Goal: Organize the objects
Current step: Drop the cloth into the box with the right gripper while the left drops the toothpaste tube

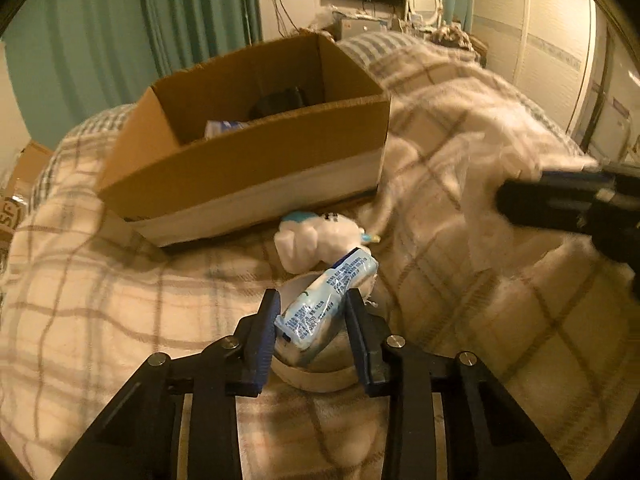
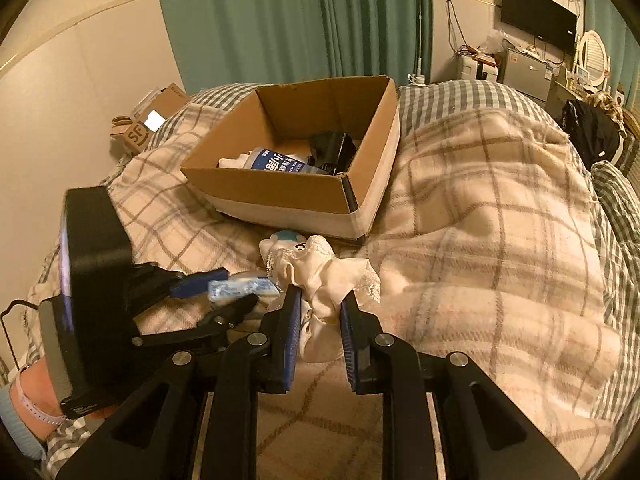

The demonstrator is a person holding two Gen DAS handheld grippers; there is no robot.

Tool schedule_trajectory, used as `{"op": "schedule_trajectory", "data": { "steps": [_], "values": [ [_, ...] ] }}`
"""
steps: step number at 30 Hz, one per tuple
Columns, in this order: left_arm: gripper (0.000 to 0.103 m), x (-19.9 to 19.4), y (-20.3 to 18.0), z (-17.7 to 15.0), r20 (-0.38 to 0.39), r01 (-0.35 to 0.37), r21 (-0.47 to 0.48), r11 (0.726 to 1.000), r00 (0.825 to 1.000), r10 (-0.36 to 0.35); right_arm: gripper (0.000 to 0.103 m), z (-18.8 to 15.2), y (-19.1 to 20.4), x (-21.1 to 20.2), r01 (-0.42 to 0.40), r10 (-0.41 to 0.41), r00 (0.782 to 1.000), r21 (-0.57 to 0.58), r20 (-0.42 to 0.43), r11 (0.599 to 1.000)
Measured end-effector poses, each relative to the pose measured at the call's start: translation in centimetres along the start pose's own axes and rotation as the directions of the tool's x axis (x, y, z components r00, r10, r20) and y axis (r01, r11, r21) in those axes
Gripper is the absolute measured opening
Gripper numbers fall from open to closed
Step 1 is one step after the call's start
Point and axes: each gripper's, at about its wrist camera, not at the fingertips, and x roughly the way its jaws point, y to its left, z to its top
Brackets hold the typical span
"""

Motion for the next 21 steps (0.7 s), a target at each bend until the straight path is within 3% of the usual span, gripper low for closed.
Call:
{"op": "schedule_trajectory", "data": {
  "steps": [6, 12, 21],
  "values": [
    [0.033, -4.3, 0.8, 1.7, 0.079, -0.053, -0.018, 0.998, 0.995, 0.055, 0.018, 0.2, 0.4, -1.1, 0.018, -0.018, 1.0, -0.002, 0.017, 1.0],
    [0.033, -7.3, 2.7, 4.7, 0.129, -0.037, -0.068, 0.997, 0.991, 0.046, 0.018, 1.8, 1.3, -3.3, 0.029, -0.027, 0.997, -0.03, 0.071, 0.999],
    [0.033, -9.6, 5.7, 10.9, 0.213, -0.109, -0.105, 0.988, 0.968, 0.13, 0.018, 8.7, 3.2, -6.7, 0.034, -0.011, 0.982, -0.119, 0.188, 0.992]
  ]
}}
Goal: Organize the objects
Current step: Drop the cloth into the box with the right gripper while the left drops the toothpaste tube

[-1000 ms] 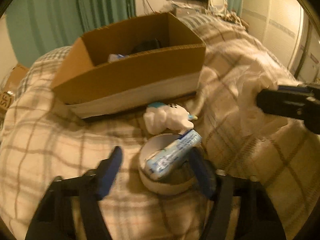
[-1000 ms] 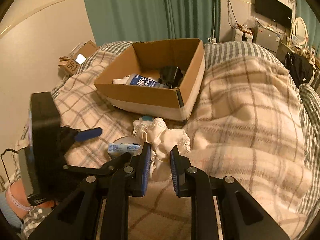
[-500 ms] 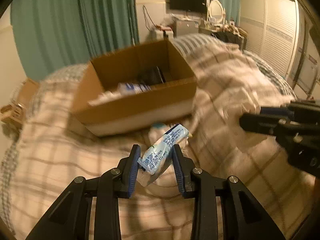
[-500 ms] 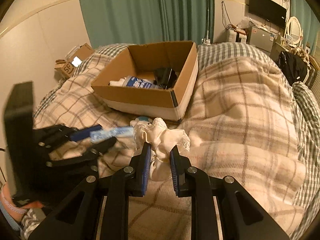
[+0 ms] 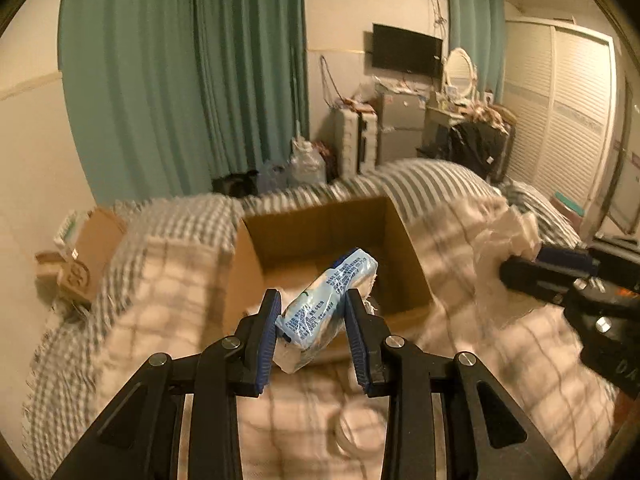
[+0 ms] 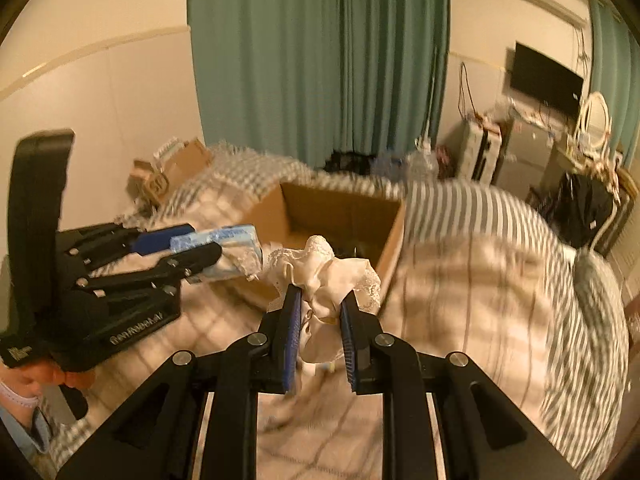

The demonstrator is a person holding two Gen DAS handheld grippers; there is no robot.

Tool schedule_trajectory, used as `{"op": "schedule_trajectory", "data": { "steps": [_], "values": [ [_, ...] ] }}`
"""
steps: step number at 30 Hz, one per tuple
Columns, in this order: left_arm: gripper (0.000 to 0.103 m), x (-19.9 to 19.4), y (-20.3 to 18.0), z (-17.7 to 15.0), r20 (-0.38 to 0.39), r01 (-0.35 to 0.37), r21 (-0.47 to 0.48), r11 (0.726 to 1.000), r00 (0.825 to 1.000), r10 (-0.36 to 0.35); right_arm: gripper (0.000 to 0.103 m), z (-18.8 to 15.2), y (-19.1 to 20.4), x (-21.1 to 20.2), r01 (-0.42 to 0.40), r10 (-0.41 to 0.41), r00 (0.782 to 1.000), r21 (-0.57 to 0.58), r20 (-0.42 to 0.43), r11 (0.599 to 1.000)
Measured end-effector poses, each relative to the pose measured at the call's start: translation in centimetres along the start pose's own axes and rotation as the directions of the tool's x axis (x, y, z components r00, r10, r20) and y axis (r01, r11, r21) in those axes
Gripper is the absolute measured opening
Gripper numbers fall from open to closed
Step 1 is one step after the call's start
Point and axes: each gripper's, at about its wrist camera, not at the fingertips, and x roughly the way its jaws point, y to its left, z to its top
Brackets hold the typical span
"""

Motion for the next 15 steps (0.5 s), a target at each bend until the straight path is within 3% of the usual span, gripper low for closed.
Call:
{"op": "schedule_trajectory", "data": {
  "steps": [8, 15],
  "values": [
    [0.033, 3.5, 2.7, 4.1, 0.03, -0.026, -0.024, 0.999, 0.999, 0.027, 0.018, 7.2, 0.0, 3.0, -0.009, 0.01, 0.999, -0.045, 0.034, 0.999],
    [0.033, 8.4, 3.4, 3.4, 0.002, -0.032, -0.013, 0.999, 0.999, 0.032, 0.017, 8.8, -0.3, 9.6, 0.001, -0.003, 0.999, -0.059, -0.032, 0.998]
  ]
}}
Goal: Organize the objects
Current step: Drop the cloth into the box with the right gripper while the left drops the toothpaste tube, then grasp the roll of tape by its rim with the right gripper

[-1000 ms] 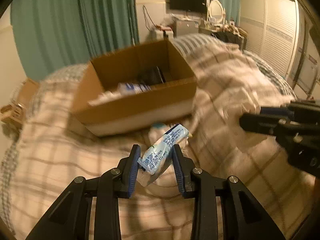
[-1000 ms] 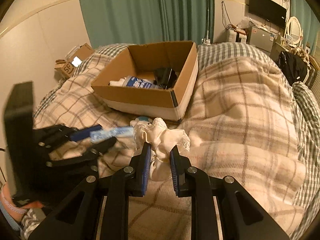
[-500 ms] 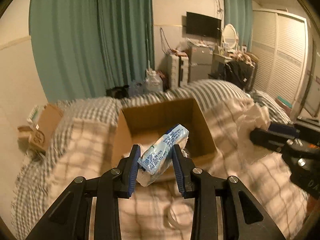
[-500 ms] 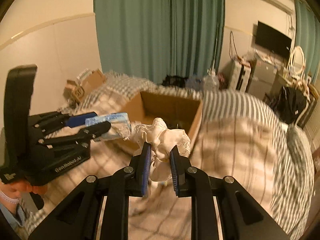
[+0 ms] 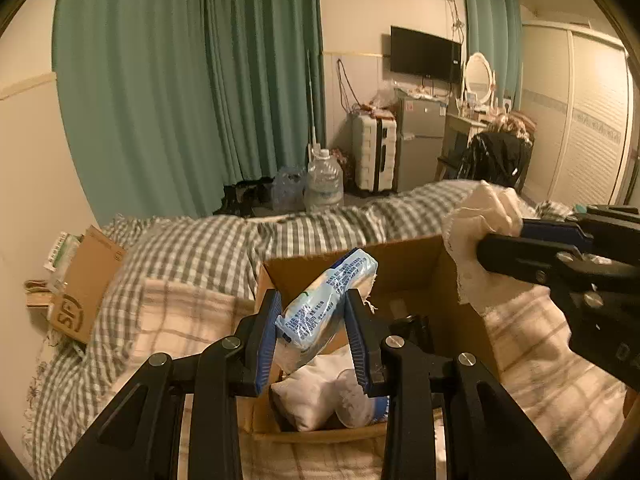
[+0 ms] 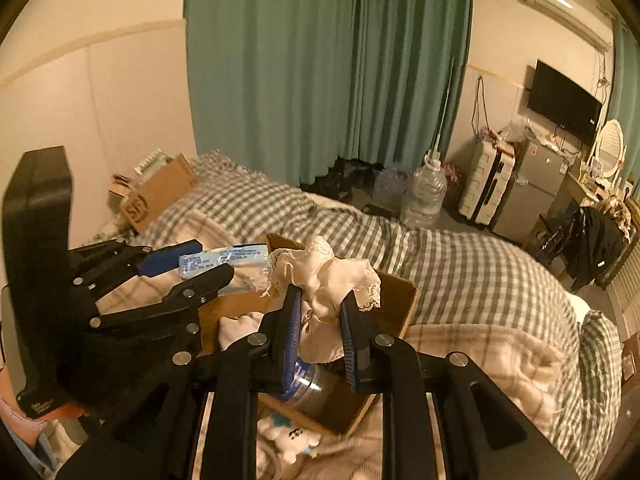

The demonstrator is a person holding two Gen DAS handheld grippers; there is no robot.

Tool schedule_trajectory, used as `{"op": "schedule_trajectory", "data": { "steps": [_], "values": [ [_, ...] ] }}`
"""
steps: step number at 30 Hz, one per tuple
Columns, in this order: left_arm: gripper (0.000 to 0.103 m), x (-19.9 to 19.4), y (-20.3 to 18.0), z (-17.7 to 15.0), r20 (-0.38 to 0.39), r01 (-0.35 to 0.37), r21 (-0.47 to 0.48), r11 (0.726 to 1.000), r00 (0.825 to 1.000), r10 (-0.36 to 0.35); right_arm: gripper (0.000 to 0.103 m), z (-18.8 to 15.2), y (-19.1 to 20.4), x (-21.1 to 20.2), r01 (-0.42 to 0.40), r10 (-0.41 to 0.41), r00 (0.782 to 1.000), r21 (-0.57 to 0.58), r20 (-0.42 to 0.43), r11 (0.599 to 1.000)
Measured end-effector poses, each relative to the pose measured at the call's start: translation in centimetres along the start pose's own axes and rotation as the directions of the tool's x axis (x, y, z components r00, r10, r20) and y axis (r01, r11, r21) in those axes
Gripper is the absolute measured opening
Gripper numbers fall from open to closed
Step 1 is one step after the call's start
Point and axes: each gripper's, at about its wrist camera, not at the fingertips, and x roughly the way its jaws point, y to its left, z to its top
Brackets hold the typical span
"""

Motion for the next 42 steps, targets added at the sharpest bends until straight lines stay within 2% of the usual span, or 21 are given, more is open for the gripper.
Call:
{"op": "schedule_trajectory", "data": {
  "steps": [5, 9, 11, 12, 13, 14, 16, 19, 21, 23, 29, 32, 34, 38, 42],
  "values": [
    [0.033, 3.2, -0.2, -1.8, -0.042, 0.006, 0.022, 1.0, 0.999, -0.005, 0.016, -1.5, -0.8, 5.0, 0.024, -0.023, 0.998, 0.01, -0.063, 1.0],
    [0.034, 4.6, -0.4, -2.3, -0.041, 0.016, 0.025, 1.0, 0.999, -0.015, 0.018, -2.7, -1.4, 6.9, 0.019, -0.017, 0.997, 0.028, -0.074, 0.999],
    [0.042, 4.6, -0.3, -2.3, -0.032, 0.015, 0.017, 1.0, 0.999, -0.014, 0.025, -2.6, -1.9, 6.9, 0.018, -0.016, 0.999, 0.044, -0.051, 0.999],
    [0.051, 4.4, -0.3, -2.2, -0.025, 0.01, 0.015, 1.0, 1.0, -0.01, 0.033, -2.5, -2.2, 6.8, 0.016, -0.014, 0.999, 0.058, -0.045, 0.998],
    [0.061, 4.3, -0.3, -2.1, -0.02, 0.004, 0.012, 1.0, 1.0, -0.004, 0.037, -2.4, -2.4, 6.5, 0.018, -0.015, 0.999, 0.071, -0.038, 0.997],
    [0.067, 3.9, -0.2, -1.9, -0.012, -0.005, 0.007, 1.0, 1.0, 0.005, 0.044, -2.3, -2.7, 5.8, 0.02, -0.018, 1.0, 0.086, -0.023, 0.996],
    [0.085, 2.8, 0.0, -1.6, 0.001, -0.022, -0.009, 1.0, 1.0, 0.022, 0.049, -1.9, -3.3, 4.7, 0.028, -0.028, 1.0, 0.097, -0.006, 0.995],
    [0.09, 1.0, 0.4, -1.3, 0.014, -0.021, -0.03, 0.999, 1.0, 0.021, 0.054, -1.6, -3.4, 2.5, 0.048, -0.05, 0.999, 0.107, 0.016, 0.993],
    [0.097, -0.8, 0.6, -1.1, 0.024, -0.022, -0.033, 0.999, 0.999, 0.022, 0.065, -1.4, -3.4, 0.5, 0.055, -0.06, 0.997, 0.114, 0.04, 0.992],
    [0.103, -2.8, 0.8, -0.9, 0.041, -0.038, -0.028, 0.999, 0.998, 0.039, 0.066, -1.3, -3.2, -1.8, 0.061, -0.068, 0.996, 0.112, 0.059, 0.992],
    [0.103, -8.4, 2.2, -1.3, 0.063, -0.032, -0.076, 0.997, 0.997, 0.037, 0.08, -2.2, -1.8, -8.3, 0.085, -0.095, 0.99, 0.088, 0.108, 0.992],
    [0.103, -10.7, 3.1, -2.4, 0.075, -0.044, -0.115, 0.992, 0.996, 0.053, 0.093, -3.5, -0.5, -10.9, 0.108, -0.117, 0.985, 0.081, 0.128, 0.991],
    [0.103, -11.9, 3.4, -3.5, 0.076, -0.054, -0.131, 0.99, 0.995, 0.064, 0.095, -4.6, 0.4, -12.6, 0.133, -0.144, 0.978, 0.08, 0.152, 0.988],
    [0.103, -13.4, 3.7, -5.9, 0.078, -0.072, -0.136, 0.988, 0.993, 0.084, 0.102, -6.8, 1.8, -13.7, 0.087, -0.099, 0.983, 0.082, 0.152, 0.993],
    [0.103, -13.6, 3.9, -9.5, 0.068, -0.121, -0.155, 0.98, 0.989, 0.133, 0.102, -9.7, 3.3, -11.8, 0.07, -0.077, 0.992, 0.077, 0.098, 0.995]
  ]
}}
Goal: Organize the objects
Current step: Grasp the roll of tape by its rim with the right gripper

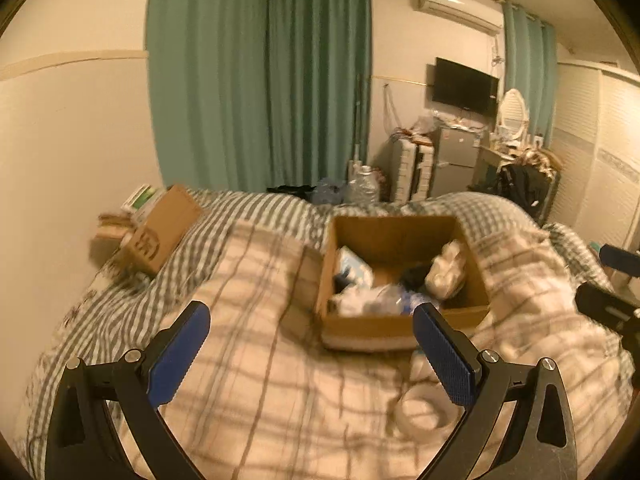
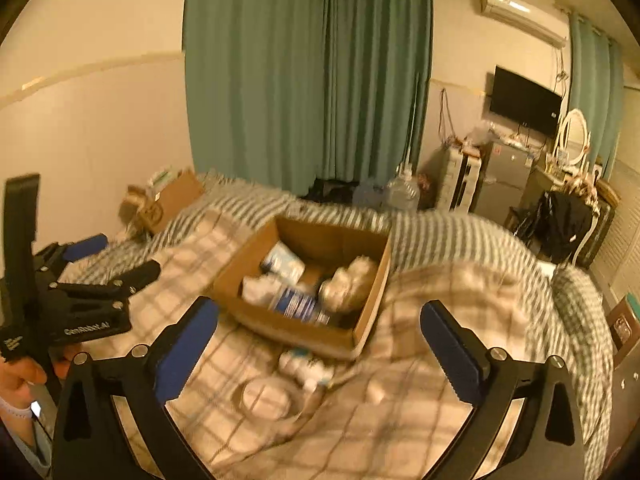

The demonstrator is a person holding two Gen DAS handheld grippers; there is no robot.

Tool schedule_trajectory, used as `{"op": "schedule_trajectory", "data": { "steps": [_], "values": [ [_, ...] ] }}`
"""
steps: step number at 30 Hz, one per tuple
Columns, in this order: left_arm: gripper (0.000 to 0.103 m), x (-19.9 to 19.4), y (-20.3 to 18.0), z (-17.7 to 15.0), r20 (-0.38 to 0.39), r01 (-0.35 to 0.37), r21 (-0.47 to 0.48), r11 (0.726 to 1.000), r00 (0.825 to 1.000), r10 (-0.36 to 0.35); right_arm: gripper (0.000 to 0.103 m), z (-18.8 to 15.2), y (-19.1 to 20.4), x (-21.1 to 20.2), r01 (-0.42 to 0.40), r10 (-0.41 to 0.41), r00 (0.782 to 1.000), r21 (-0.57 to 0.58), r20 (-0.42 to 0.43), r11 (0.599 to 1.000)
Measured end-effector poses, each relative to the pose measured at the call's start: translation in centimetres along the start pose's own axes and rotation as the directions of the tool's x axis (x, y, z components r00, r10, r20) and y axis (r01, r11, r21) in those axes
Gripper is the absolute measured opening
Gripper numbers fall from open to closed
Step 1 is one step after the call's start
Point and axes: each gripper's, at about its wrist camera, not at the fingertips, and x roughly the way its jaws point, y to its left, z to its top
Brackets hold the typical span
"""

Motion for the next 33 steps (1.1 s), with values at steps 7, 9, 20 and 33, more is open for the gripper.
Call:
{"op": "schedule_trajectory", "data": {
  "steps": [7, 9, 20, 33],
  "values": [
    [0.103, 2.5, 0.0, -4.8, -0.046, -0.083, 0.037, 0.996, 0.995, 0.085, 0.102, -5.2, 1.4, 6.6, -0.067, 0.072, 0.984, 0.034, -0.16, 0.997],
    [0.103, 3.3, 0.4, -5.4, -0.069, -0.074, 0.027, 0.997, 0.995, 0.075, 0.102, -6.5, 1.9, 8.4, -0.068, 0.072, 0.974, 0.028, -0.215, 0.997],
    [0.103, 5.0, 1.0, -7.0, -0.131, -0.076, 0.002, 0.997, 0.988, 0.075, 0.102, -11.1, 3.5, 15.9, -0.113, 0.112, 0.882, 0.027, -0.459, 0.993],
    [0.103, 5.1, 1.5, -7.0, -0.155, -0.074, -0.032, 0.997, 0.986, 0.068, 0.07, -12.3, 3.6, 17.2, -0.139, 0.142, 0.841, 0.045, -0.522, 0.989]
  ]
}}
